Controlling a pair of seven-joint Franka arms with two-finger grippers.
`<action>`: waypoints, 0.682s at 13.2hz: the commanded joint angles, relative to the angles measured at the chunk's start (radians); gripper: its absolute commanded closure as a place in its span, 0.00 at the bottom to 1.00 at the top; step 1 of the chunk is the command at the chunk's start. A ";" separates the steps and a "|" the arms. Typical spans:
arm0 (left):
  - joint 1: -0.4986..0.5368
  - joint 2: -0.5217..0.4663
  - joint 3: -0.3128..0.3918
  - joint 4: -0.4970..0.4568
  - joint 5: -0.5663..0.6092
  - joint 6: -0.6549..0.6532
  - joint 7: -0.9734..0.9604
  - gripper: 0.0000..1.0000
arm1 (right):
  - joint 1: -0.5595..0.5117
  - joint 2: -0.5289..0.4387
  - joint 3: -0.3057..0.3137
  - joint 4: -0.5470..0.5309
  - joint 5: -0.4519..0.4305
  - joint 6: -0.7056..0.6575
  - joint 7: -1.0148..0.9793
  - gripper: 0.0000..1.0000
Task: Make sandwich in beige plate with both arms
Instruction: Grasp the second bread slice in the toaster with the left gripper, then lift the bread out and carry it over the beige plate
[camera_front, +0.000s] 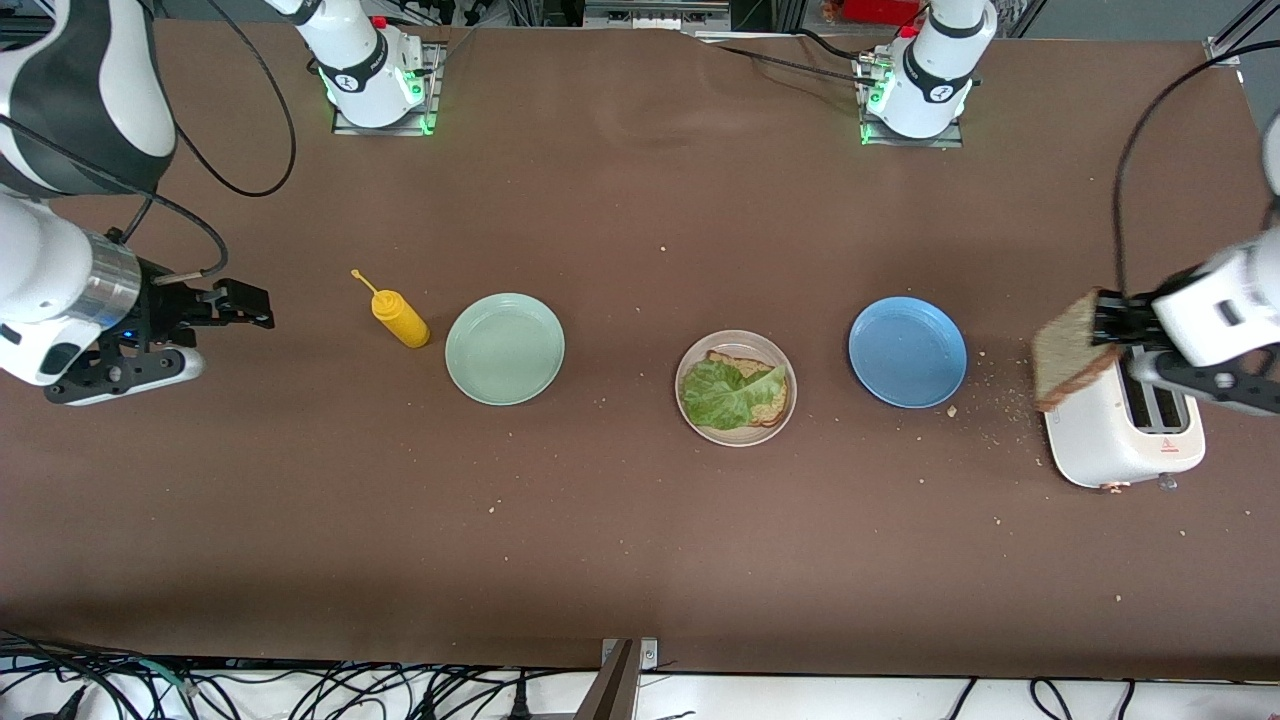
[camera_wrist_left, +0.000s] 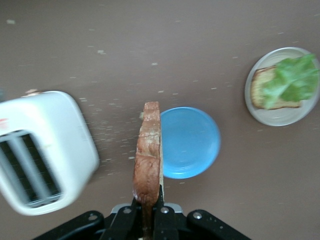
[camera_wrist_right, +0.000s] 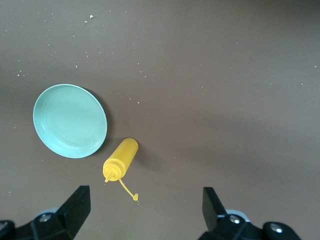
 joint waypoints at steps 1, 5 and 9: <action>-0.045 0.059 0.009 0.032 -0.143 -0.017 -0.126 1.00 | -0.058 -0.089 0.077 -0.127 -0.040 0.049 0.019 0.01; -0.079 0.155 0.007 0.034 -0.470 -0.012 -0.229 1.00 | -0.058 -0.100 0.073 -0.153 -0.028 0.083 0.019 0.01; -0.081 0.304 0.007 0.034 -0.746 0.078 -0.150 1.00 | -0.060 -0.099 0.070 -0.155 -0.027 0.079 0.021 0.01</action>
